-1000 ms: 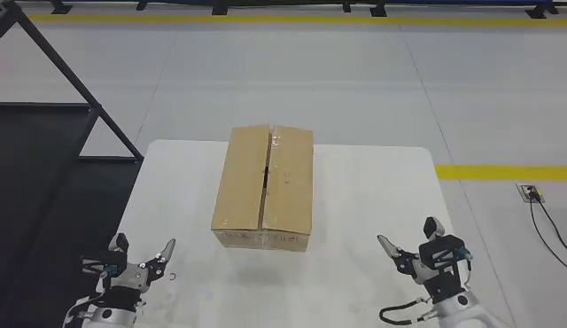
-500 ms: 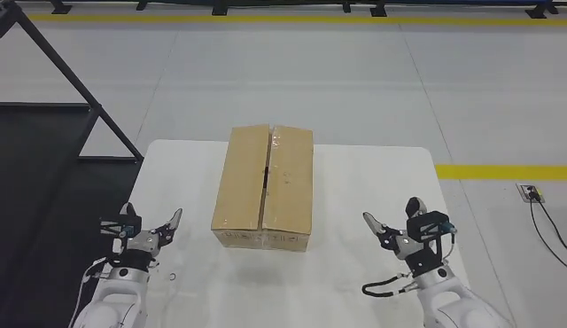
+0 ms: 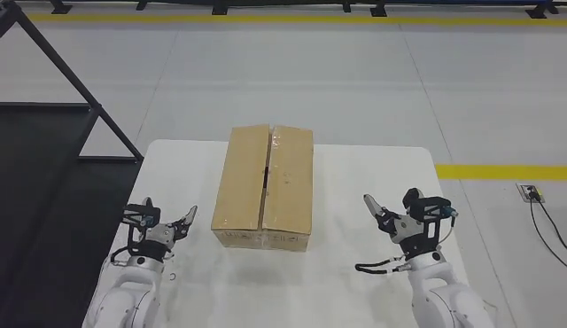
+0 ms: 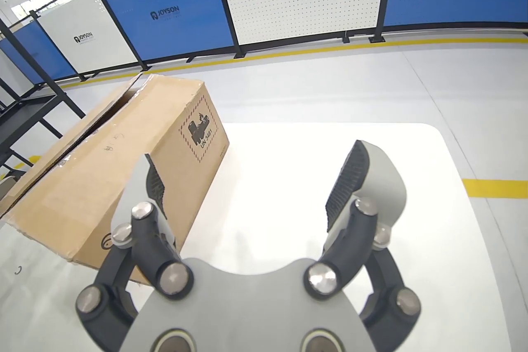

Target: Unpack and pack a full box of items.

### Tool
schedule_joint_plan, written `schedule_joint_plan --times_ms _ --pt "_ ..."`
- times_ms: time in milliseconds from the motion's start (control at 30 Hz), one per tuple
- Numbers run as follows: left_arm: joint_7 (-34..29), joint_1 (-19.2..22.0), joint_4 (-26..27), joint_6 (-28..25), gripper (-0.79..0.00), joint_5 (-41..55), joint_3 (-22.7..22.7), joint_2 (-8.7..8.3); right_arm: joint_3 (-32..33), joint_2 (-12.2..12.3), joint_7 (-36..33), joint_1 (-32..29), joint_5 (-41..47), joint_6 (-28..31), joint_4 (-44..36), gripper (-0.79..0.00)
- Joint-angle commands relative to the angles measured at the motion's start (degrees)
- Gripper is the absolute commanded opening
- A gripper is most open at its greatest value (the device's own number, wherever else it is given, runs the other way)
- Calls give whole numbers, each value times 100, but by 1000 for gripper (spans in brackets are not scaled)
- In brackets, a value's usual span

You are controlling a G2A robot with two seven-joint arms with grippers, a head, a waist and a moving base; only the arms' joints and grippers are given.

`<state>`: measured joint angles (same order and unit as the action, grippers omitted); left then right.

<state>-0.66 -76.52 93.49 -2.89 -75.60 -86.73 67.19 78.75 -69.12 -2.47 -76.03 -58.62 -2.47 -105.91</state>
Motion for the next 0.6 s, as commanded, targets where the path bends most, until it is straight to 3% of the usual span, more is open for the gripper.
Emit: schedule_joint_plan --times_ms 0,300,567 --pt "-165 138 -58 -98 0 -151 124 4 40 -2 -46 28 41 48 72 0" --pt "13 141 -89 -498 0 -628 535 24 26 -9 -194 55 -30 379 142 0" --pt "88 -198 312 -840 0 -888 628 3 247 92 -577 -119 -311 1618 -33 0"
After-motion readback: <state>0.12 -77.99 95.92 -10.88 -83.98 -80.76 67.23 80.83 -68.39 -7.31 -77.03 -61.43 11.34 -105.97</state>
